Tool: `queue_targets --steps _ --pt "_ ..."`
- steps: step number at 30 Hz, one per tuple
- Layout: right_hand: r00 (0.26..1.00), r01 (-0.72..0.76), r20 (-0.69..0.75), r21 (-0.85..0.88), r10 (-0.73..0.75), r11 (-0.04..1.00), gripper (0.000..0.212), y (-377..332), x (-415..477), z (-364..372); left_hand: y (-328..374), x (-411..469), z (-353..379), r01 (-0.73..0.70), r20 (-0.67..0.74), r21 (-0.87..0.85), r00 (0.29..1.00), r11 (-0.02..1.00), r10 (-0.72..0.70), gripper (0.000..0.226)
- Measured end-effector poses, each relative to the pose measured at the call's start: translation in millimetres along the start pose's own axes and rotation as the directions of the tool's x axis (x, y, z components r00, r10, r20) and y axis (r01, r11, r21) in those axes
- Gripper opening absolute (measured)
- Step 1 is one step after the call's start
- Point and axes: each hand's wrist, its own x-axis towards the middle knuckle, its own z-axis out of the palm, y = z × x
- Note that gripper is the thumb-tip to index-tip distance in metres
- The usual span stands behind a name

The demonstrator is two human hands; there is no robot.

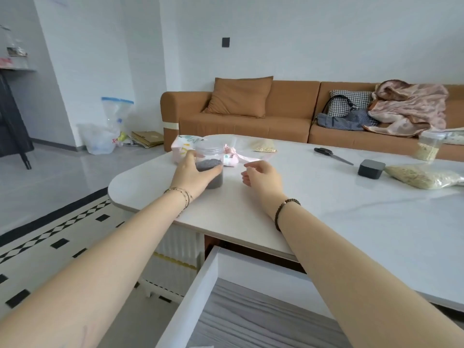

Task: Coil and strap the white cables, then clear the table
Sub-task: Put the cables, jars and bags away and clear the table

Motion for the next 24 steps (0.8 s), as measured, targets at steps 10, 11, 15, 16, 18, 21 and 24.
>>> queue_targets --steps 10,11,15,16,18,21,24 --pt "0.994 -0.041 0.106 0.016 0.039 0.999 0.02 -1 -73 -116 45 -69 22 -0.098 0.256 -0.061 0.96 0.993 0.11 0.055" --pt "0.994 -0.03 0.106 0.008 0.029 1.0 0.019 1 -85 -133 53 -81 31 -0.114 0.275 -0.072 0.953 0.991 0.13 0.055" --pt "0.99 0.008 0.139 0.036 -0.013 0.999 0.053 -3 -129 -190 93 -138 62 -0.237 0.34 -0.129 0.902 0.963 0.267 0.062" --pt "0.988 0.046 0.15 -0.001 -0.045 0.999 0.061 -5 -144 -205 107 -156 71 -0.265 0.374 -0.167 0.874 0.95 0.31 0.062" --pt "0.982 0.136 0.152 -0.122 -0.117 0.983 0.069 -11 -171 -224 130 -186 84 -0.309 0.433 -0.267 0.808 0.913 0.4 0.055" --pt "0.978 0.208 0.059 -0.226 -0.2 0.951 0.064 -23 -211 -254 161 -226 96 -0.358 0.455 -0.395 0.724 0.846 0.519 0.053" --pt "0.969 0.246 0.064 -0.272 -0.238 0.93 0.059 -34 -246 -282 179 -249 96 -0.404 0.503 -0.415 0.645 0.815 0.575 0.062"
